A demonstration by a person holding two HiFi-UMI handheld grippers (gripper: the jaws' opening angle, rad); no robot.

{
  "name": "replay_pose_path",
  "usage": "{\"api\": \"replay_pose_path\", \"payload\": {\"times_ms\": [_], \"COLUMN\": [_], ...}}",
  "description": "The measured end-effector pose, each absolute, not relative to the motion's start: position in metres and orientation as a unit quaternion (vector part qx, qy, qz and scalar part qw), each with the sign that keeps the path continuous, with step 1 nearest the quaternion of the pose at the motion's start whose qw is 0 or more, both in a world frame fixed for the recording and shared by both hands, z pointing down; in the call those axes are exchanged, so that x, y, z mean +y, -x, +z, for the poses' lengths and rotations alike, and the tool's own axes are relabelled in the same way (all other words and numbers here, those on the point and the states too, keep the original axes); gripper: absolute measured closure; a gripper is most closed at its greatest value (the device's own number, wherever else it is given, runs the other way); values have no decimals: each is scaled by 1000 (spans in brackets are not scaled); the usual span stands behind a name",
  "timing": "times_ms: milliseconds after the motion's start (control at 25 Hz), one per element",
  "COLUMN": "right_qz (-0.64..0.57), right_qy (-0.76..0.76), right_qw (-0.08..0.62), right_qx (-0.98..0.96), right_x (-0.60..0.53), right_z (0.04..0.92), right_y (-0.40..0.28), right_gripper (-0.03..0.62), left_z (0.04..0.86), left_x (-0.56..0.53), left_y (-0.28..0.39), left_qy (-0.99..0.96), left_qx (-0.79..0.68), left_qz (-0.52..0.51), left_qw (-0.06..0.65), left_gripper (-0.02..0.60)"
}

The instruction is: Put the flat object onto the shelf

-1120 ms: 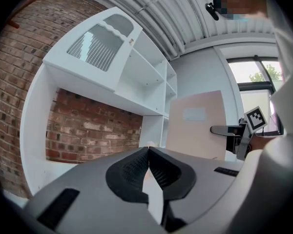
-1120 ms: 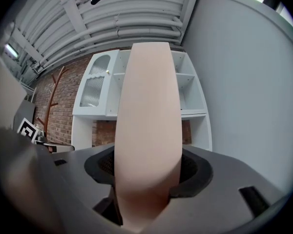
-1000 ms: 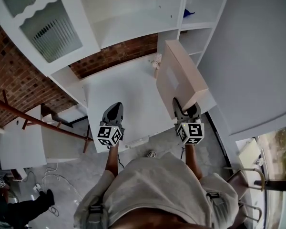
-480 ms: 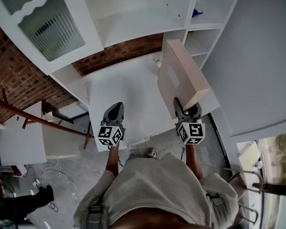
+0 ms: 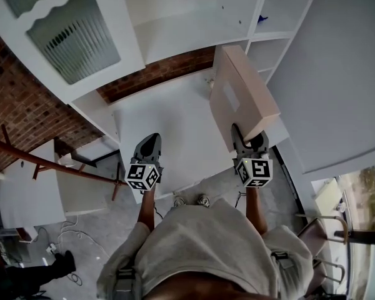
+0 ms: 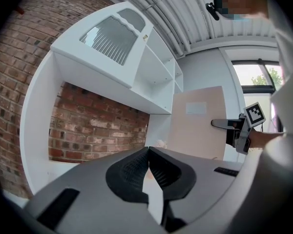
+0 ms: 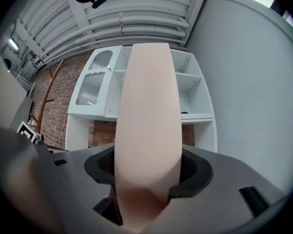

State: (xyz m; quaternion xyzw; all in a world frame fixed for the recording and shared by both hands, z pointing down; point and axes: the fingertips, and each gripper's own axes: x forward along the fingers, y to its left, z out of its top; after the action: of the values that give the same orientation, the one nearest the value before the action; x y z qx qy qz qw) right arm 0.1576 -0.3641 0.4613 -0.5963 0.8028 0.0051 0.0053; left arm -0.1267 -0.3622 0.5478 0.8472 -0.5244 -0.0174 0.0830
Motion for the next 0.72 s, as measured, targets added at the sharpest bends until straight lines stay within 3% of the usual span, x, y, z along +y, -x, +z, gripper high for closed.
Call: {"api": "replay_pose_path", "payload": {"times_ms": [240,720], "right_qz": [69,361], "right_qy": [597,552], "right_qw": [-23,-171], "right_qx": [799,732], "right_x": [-367,-379], "right_z": [431,339], "right_y": [-150,-129], "right_gripper": [310,310], "left_z": [547,548], "left_x": [-365,-365], "left_y": [132,140], "left_qy": [-852,-850], "left_qx": [-516,-519], "left_qz": [-25,-33], "left_qw": [87,89], "left_gripper": [566,566]}}
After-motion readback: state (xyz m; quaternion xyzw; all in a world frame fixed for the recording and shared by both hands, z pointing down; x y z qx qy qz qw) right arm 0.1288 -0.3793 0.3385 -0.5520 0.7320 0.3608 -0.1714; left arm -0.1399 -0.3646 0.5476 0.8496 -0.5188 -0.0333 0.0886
